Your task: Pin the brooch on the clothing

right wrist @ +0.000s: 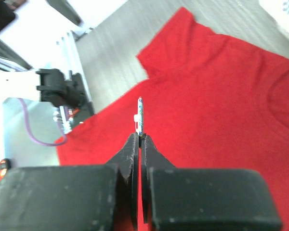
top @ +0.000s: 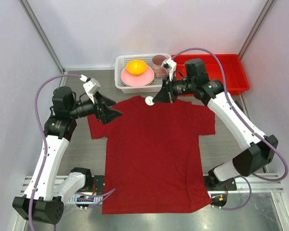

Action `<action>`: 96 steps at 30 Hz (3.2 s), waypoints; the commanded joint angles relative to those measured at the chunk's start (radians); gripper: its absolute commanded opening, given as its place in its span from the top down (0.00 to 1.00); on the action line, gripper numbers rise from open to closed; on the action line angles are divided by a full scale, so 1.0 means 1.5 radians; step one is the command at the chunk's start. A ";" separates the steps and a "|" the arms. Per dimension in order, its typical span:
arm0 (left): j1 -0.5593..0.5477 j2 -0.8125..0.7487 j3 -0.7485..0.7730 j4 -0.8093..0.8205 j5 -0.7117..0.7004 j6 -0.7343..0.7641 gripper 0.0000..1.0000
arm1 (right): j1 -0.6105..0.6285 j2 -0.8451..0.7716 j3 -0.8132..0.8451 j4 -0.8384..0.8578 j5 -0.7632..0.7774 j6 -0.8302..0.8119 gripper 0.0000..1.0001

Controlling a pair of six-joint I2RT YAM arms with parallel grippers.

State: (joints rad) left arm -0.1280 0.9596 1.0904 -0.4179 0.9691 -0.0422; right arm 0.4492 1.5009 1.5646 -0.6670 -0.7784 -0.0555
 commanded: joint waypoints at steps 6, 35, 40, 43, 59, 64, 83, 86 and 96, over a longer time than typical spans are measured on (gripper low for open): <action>-0.089 0.004 -0.078 0.132 -0.015 -0.184 0.22 | 0.047 -0.101 -0.157 0.265 -0.022 0.290 0.99; -0.173 0.014 -0.178 0.373 -0.194 -0.411 0.29 | 0.137 -0.102 -0.145 0.242 0.073 0.250 0.99; -0.177 0.025 -0.179 0.372 -0.198 -0.409 0.31 | 0.137 -0.100 -0.147 0.240 0.073 0.252 0.99; -0.182 0.024 -0.182 0.370 -0.204 -0.402 0.33 | 0.137 -0.099 -0.147 0.242 0.069 0.251 0.99; -0.194 0.038 -0.160 0.285 -0.271 -0.361 0.48 | 0.144 -0.102 -0.142 0.234 0.089 0.254 0.99; -0.193 0.044 -0.153 0.259 -0.289 -0.370 0.60 | 0.146 -0.103 -0.137 0.230 0.116 0.253 0.99; -0.187 0.031 -0.188 0.311 -0.278 -0.427 0.59 | 0.145 -0.107 -0.129 0.210 0.188 0.229 0.99; -0.187 0.018 -0.201 0.339 -0.255 -0.432 0.45 | 0.145 -0.107 -0.130 0.209 0.184 0.227 0.99; -0.189 0.027 -0.200 0.401 -0.225 -0.427 0.34 | 0.145 -0.103 -0.136 0.224 0.134 0.241 0.99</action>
State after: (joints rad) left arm -0.4118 1.0100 0.7780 0.0883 0.6006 -0.6811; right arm 0.6662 1.3678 1.3205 -0.3737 -0.5381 0.2989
